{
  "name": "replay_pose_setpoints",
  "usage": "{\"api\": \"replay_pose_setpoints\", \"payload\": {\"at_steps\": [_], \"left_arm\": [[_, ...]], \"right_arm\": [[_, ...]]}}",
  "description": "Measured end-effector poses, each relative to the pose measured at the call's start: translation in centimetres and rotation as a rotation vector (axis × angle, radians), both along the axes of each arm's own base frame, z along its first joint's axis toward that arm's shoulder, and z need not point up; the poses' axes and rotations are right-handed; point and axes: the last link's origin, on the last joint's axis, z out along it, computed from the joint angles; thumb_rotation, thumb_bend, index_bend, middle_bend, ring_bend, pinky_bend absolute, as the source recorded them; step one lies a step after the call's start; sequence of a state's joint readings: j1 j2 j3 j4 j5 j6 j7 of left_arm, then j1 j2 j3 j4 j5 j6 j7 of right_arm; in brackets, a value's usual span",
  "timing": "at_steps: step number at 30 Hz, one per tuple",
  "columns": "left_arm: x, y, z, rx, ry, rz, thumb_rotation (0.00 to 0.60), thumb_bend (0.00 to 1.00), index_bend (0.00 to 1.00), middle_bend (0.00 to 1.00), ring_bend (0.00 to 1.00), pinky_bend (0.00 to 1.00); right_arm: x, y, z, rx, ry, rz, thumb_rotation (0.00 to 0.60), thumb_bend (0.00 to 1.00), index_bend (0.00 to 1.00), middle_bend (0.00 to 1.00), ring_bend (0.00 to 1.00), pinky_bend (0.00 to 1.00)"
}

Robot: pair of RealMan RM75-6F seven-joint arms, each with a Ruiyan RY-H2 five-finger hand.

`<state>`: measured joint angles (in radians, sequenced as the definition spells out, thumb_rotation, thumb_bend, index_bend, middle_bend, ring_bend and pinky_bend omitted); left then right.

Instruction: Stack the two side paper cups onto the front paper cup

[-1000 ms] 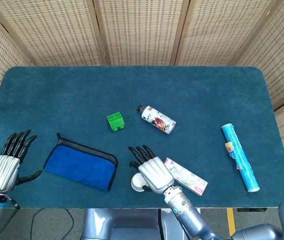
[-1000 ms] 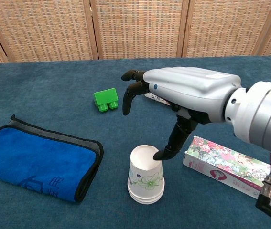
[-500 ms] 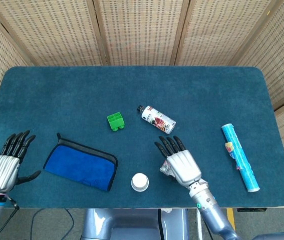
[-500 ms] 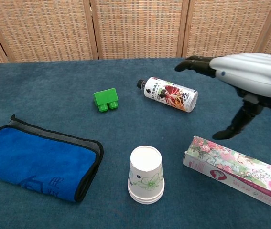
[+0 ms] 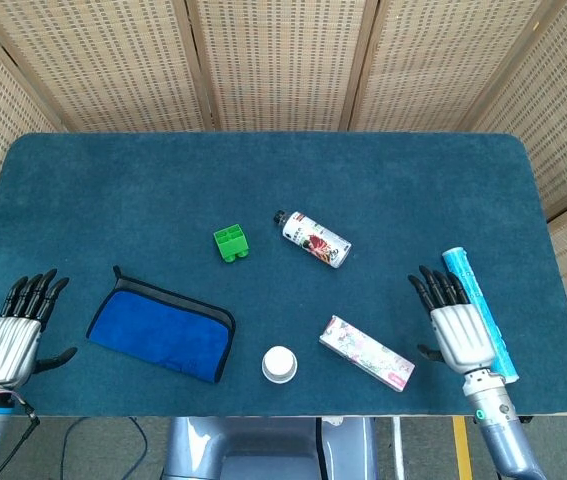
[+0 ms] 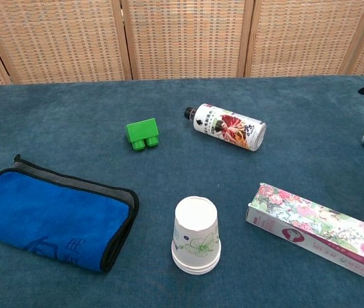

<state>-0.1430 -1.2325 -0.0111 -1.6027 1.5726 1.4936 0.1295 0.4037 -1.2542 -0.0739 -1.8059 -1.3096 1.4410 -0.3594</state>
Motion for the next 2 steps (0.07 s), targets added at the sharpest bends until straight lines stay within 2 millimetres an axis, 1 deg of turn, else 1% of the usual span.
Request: {"api": "replay_pose_setpoints", "payload": {"at_steps": [2], "left_arm": [[-0.15, -0.02, 0.05, 0.003, -0.002, 0.005, 0.600, 0.09, 0.00, 0.00, 0.00, 0.00]], "right_arm": [[-0.92, 0.26, 0.39, -0.016, 0.008, -0.009, 0.600, 0.15, 0.00, 0.00, 0.00, 0.00]]}}
